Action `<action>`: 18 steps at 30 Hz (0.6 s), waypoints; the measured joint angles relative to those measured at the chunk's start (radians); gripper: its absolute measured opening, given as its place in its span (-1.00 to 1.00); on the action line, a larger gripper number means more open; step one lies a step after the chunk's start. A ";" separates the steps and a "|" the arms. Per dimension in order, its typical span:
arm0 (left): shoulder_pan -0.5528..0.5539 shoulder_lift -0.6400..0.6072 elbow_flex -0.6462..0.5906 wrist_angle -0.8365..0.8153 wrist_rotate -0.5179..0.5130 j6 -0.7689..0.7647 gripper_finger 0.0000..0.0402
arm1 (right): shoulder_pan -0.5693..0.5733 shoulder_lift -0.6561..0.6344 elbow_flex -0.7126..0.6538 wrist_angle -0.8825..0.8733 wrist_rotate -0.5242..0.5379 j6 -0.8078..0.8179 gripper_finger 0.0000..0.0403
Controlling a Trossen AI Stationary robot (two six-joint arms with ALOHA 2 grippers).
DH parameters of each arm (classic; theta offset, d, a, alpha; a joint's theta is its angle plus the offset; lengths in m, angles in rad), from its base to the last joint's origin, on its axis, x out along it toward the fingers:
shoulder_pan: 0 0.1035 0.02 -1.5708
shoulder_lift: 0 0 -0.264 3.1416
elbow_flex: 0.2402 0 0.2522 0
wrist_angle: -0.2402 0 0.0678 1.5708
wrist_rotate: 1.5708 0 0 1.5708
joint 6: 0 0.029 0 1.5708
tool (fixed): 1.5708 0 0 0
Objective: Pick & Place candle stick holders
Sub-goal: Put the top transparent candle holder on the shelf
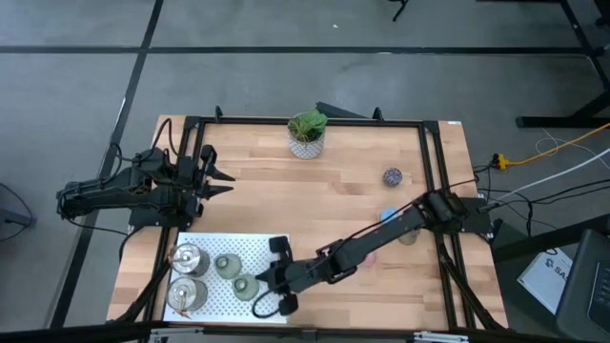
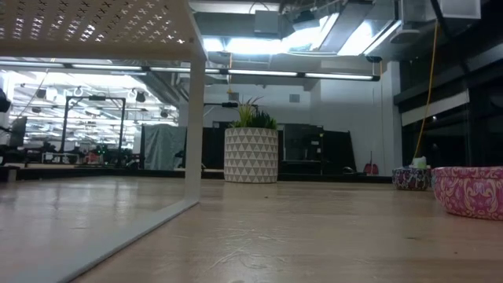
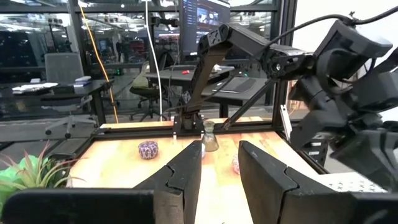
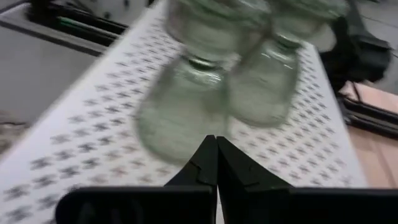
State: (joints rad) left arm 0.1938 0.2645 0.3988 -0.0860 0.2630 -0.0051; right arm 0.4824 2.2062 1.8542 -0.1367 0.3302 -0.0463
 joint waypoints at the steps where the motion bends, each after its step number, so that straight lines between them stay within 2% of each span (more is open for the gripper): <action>1: 0.000 0.000 0.000 0.000 0.000 0.000 -0.49 | -0.005 0.000 0.000 0.001 0.006 0.012 -1.00; 5: 0.000 0.000 0.000 0.000 0.000 0.000 -0.49 | -0.014 0.008 0.000 0.037 -0.020 0.049 -1.00; 11: 0.000 0.000 0.000 0.000 0.000 0.000 -0.49 | -0.010 0.049 0.000 0.163 -0.138 0.065 -1.00; 18: 0.000 0.000 0.000 0.000 0.000 0.000 -0.49 | -0.017 0.071 0.000 0.235 -0.148 0.063 -1.00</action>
State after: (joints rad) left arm 0.1940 0.2642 0.3988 -0.0860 0.2630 -0.0049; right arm 0.4655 2.2776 1.8542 0.0984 0.1818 0.0166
